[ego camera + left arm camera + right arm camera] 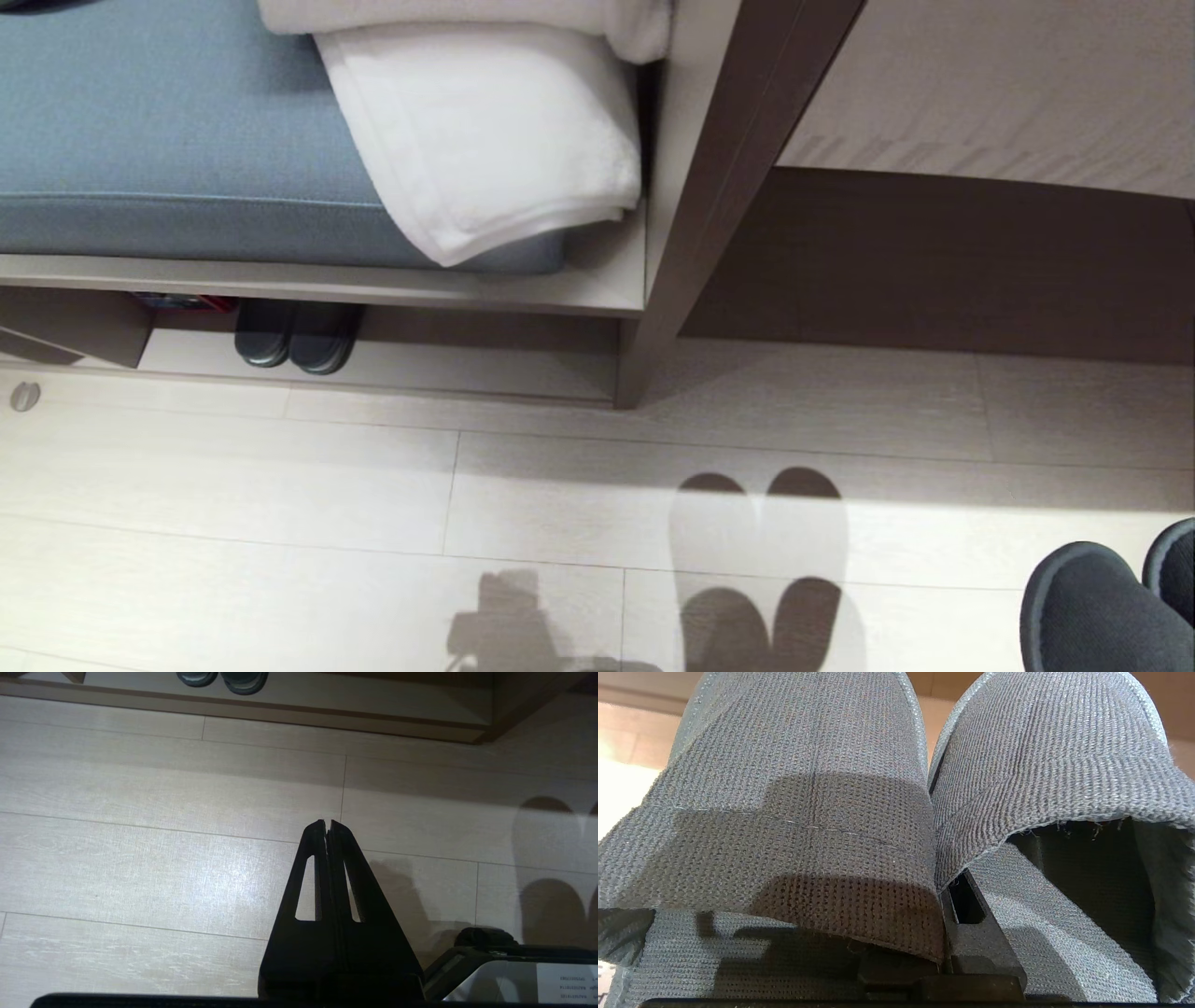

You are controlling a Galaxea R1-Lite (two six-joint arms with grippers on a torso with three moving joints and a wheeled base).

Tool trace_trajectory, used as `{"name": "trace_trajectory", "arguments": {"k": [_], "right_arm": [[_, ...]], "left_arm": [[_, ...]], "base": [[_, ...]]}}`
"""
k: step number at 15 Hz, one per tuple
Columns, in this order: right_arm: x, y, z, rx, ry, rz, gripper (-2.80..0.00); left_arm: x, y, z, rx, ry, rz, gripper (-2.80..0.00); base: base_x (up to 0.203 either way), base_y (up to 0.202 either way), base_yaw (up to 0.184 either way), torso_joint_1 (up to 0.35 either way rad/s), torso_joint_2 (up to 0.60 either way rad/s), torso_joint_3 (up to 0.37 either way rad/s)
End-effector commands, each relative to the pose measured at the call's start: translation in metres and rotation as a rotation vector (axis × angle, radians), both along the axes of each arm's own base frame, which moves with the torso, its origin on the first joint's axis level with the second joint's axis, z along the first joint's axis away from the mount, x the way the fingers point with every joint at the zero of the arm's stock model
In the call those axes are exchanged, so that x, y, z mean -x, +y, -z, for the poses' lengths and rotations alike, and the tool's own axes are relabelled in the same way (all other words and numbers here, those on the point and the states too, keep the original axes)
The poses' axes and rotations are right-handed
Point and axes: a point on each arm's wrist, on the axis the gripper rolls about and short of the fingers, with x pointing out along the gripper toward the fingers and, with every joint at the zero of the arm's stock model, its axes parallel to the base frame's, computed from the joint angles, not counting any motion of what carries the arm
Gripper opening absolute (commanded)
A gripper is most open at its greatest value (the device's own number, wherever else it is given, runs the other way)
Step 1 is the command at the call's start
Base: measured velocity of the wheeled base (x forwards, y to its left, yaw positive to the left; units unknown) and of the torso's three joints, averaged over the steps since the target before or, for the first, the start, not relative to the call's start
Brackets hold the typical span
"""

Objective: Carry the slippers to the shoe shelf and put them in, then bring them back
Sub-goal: Place the slippers on the floor

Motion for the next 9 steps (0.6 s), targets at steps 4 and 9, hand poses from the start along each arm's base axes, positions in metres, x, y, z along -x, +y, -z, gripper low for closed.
{"name": "trace_trajectory", "arguments": {"k": [4, 9], "right_arm": [[0.0001, 0.0000, 0.0000, 0.000, -0.002, -0.001, -2.80], [0.0001, 0.0000, 0.0000, 0.000, -0.002, -0.001, -2.80]], "left_arm": [[0.0000, 0.0000, 0.0000, 0.001, 0.000, -0.001, -2.80], [0.0000, 0.0000, 0.0000, 0.001, 0.000, -0.001, -2.80]], "base": [[0.000, 0.000, 0.000, 0.002, 0.00, -0.197], [0.000, 0.000, 0.000, 0.004, 0.00, -0.202]]}}
